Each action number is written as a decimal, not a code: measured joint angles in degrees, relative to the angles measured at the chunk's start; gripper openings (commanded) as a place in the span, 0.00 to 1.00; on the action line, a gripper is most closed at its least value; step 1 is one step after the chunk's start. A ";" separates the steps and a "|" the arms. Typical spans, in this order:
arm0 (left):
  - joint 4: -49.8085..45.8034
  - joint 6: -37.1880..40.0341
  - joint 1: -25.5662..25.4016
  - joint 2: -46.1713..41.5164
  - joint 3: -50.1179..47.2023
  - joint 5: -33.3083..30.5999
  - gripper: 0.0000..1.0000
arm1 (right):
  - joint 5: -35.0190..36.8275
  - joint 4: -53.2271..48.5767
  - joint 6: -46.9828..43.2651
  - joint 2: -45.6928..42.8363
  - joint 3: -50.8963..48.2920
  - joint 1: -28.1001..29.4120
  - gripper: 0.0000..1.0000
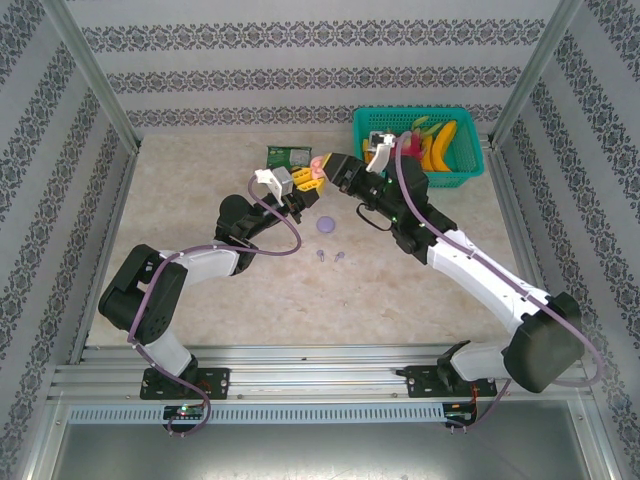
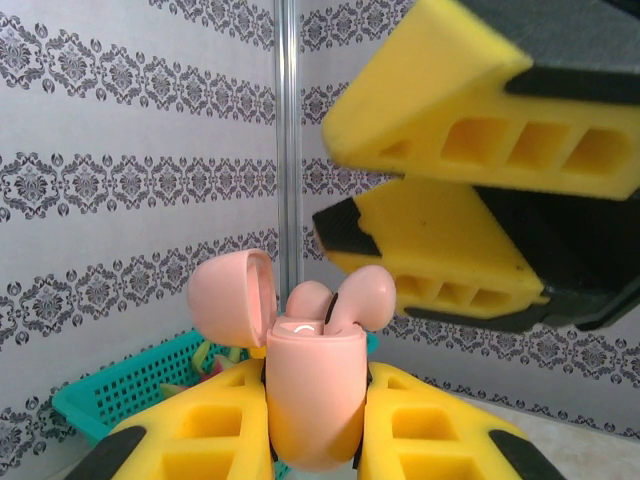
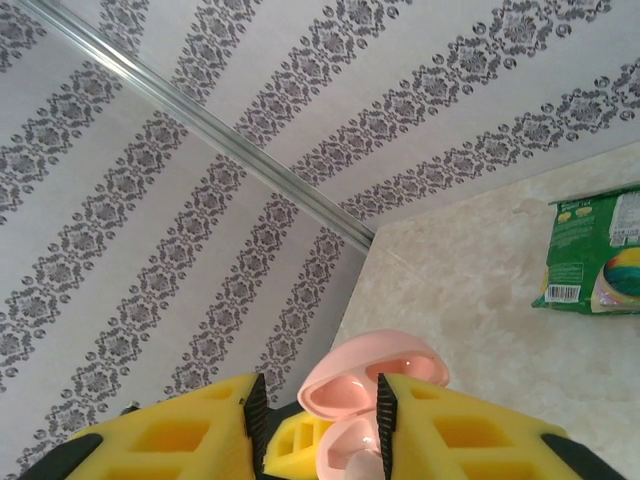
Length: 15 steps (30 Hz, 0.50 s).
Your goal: Insert the wireless bluetooth earbuds into the charging case
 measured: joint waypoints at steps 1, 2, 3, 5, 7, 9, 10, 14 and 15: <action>0.02 0.00 0.00 0.00 0.00 0.00 0.00 | 0.00 0.02 0.00 -0.48 -0.04 -0.11 0.37; 0.02 0.00 0.00 0.00 0.00 0.00 0.00 | 0.00 0.02 -0.02 -1.09 -0.15 -0.42 0.37; 0.02 0.00 0.00 0.00 0.00 0.00 0.00 | 0.00 0.02 -0.02 -1.73 -0.26 -0.50 0.37; 0.02 0.00 0.00 0.00 0.00 0.00 0.00 | -0.02 -0.02 0.00 -2.82 -0.63 -0.85 0.34; 0.04 0.00 0.00 0.00 0.00 0.00 0.00 | -0.02 -0.15 0.04 -3.50 -1.03 -0.87 0.29; 0.09 0.00 0.00 0.00 0.00 0.00 0.00 | -0.02 -0.20 0.13 -3.85 -1.64 -0.85 0.22; 0.11 0.00 0.00 0.00 0.00 0.00 0.00 | -0.02 -0.28 0.22 -3.85 -1.90 -0.87 0.20; 0.13 0.00 0.00 0.00 0.00 0.02 0.00 | -0.04 -0.76 0.48 -3.80 -3.37 -0.85 0.11; 0.13 -0.02 0.00 0.00 0.00 0.02 0.00 | -0.04 -0.96 0.50 -3.78 -3.65 -0.85 0.10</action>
